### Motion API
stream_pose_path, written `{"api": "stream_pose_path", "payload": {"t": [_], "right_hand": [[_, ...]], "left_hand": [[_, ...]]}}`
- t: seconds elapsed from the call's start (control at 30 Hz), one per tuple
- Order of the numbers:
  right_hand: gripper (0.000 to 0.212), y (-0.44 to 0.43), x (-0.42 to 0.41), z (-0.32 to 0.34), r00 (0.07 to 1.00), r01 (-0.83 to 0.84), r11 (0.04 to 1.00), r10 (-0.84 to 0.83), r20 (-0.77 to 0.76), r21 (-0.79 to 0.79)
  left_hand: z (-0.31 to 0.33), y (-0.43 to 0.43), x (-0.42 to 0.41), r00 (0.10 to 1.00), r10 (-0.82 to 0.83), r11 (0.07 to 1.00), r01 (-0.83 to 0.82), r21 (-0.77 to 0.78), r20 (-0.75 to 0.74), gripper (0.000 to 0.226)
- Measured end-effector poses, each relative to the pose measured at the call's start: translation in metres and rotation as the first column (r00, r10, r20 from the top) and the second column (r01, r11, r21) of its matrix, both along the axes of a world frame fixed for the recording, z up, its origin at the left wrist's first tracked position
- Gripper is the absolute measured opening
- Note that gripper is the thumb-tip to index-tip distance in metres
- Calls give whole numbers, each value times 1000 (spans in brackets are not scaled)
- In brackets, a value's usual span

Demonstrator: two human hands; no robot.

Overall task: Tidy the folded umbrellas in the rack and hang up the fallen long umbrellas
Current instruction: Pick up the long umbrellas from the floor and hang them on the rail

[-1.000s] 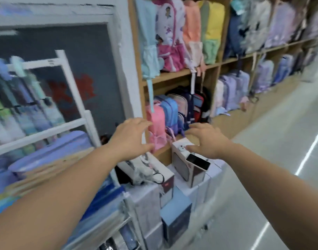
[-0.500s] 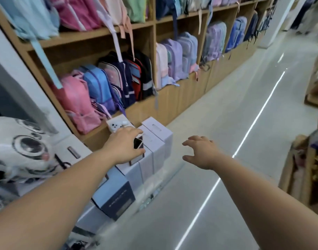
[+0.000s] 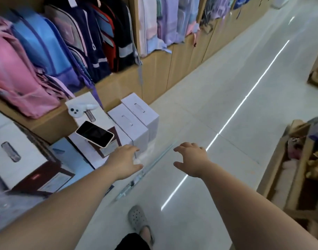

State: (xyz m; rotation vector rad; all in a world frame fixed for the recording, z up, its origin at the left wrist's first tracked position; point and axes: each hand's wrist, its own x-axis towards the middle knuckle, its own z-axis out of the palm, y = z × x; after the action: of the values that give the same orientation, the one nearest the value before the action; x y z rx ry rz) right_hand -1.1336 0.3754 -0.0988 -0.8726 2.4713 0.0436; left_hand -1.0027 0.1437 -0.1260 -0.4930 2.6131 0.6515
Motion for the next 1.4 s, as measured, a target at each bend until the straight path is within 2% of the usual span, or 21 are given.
{"api": "stream_pose_path", "payload": {"t": [0.17,0.33,0.57,0.77,0.97,1.13,1.27,1.4], "right_hand": [[62,-23,-58,-52,997,-38,999,37,75,1],[60,-46,-115,-150,983,-92,996,90,162,7],[59,-83,-177,-354,948,-162,986,147,283,32],[59,-89,-199,-528,925,-199,979,170,340,52],[61,-108,-215,-664,911,-263,965,243,333,18],[62,-114,-219,-742,876,-377,926,351,330,18],[56,-119,-222,-776,877,-392,920,376,300,-7],[47,-125,-220,-794,902,-342,938,344,261,-53]], "left_hand": [[-50,-21,-36,989,83,996,-88,35,119,73],[-128,-33,-61,958,222,966,-242,93,182,71],[-304,-44,-91,890,351,920,-385,69,291,69],[-469,-42,-110,869,344,908,-404,109,355,71],[-610,-44,-128,852,324,912,-396,103,412,70],[-697,-46,-128,863,211,970,-243,12,458,55],[-740,-39,-116,849,240,959,-282,19,472,52],[-757,-36,-106,876,321,939,-344,1,361,40]]}}
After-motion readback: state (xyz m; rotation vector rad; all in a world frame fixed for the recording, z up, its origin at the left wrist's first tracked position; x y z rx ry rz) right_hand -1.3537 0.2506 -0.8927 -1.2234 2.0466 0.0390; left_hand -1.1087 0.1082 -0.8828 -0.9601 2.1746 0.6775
